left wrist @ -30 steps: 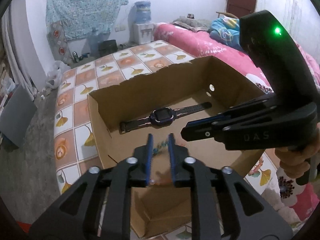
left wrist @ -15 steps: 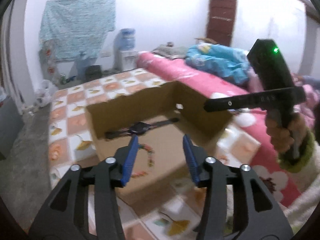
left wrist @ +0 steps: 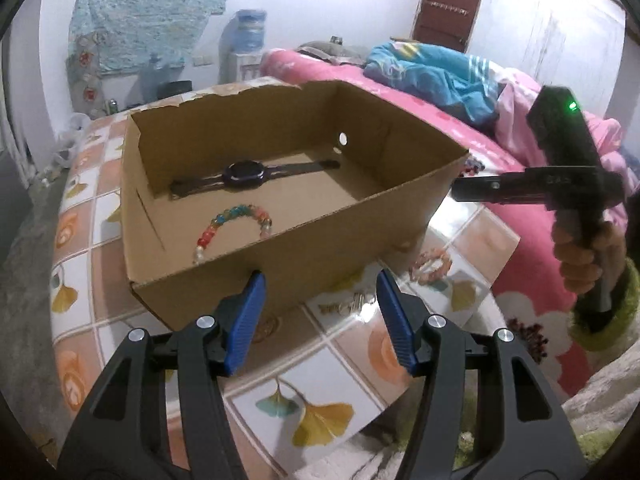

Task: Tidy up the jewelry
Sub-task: 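Move the left tool back to the gold charms beside the box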

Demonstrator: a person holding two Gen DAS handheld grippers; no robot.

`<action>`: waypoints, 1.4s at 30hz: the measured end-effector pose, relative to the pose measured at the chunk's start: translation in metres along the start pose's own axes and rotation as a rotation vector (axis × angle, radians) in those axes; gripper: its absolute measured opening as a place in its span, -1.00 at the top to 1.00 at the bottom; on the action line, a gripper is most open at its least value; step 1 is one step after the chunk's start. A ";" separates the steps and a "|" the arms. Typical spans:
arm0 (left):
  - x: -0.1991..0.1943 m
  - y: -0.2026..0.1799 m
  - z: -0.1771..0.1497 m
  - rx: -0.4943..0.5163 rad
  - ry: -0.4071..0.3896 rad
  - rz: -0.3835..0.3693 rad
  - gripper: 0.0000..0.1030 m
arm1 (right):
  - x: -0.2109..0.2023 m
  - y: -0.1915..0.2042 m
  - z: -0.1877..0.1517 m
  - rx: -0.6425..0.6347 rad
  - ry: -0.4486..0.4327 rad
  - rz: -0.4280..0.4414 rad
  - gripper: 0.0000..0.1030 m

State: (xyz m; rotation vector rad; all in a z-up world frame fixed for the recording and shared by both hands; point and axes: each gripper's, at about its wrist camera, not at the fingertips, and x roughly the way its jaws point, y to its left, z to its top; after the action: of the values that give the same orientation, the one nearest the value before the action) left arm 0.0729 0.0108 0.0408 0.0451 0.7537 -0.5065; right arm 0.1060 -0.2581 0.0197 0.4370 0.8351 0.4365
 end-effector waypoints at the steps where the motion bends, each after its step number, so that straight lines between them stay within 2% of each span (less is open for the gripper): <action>1: 0.002 0.002 0.002 -0.005 -0.002 0.013 -0.07 | 0.002 -0.001 0.005 0.002 -0.011 0.008 0.23; 6: 0.011 0.013 0.007 -0.040 -0.036 0.056 -0.07 | 0.007 -0.004 0.018 -0.002 -0.068 0.003 0.23; 12: 0.015 -0.005 -0.002 -0.014 -0.032 0.015 -0.07 | 0.000 -0.009 0.005 -0.022 -0.091 0.001 0.23; 17: 0.024 -0.027 -0.018 0.033 0.010 -0.027 -0.07 | -0.005 -0.009 -0.034 -0.073 -0.058 -0.023 0.23; 23: 0.043 -0.052 -0.029 0.106 0.059 -0.053 -0.07 | 0.017 0.005 -0.072 -0.141 0.043 -0.023 0.23; 26: 0.048 -0.055 -0.031 0.096 0.064 -0.066 -0.07 | 0.032 0.003 -0.074 -0.131 0.075 -0.007 0.26; 28: 0.051 -0.054 -0.031 0.080 0.065 -0.073 -0.07 | 0.039 -0.001 -0.071 -0.126 0.078 -0.026 0.29; 29: 0.052 -0.053 -0.032 0.075 0.065 -0.074 -0.07 | 0.041 -0.003 -0.069 -0.121 0.074 -0.028 0.36; 32: 0.053 -0.053 -0.033 0.078 0.063 -0.067 -0.05 | 0.043 -0.014 -0.056 -0.096 0.027 -0.046 0.37; 37: 0.057 -0.056 -0.031 0.094 0.072 -0.055 0.28 | 0.041 -0.032 -0.041 -0.033 -0.041 -0.096 0.37; 42: 0.060 -0.058 -0.029 0.119 0.089 -0.031 0.48 | 0.029 -0.026 -0.049 -0.047 -0.063 -0.040 0.37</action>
State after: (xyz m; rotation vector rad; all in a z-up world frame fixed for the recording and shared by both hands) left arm 0.0642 -0.0590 -0.0124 0.1679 0.8116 -0.5817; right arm 0.0899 -0.2549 -0.0409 0.3884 0.7699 0.4020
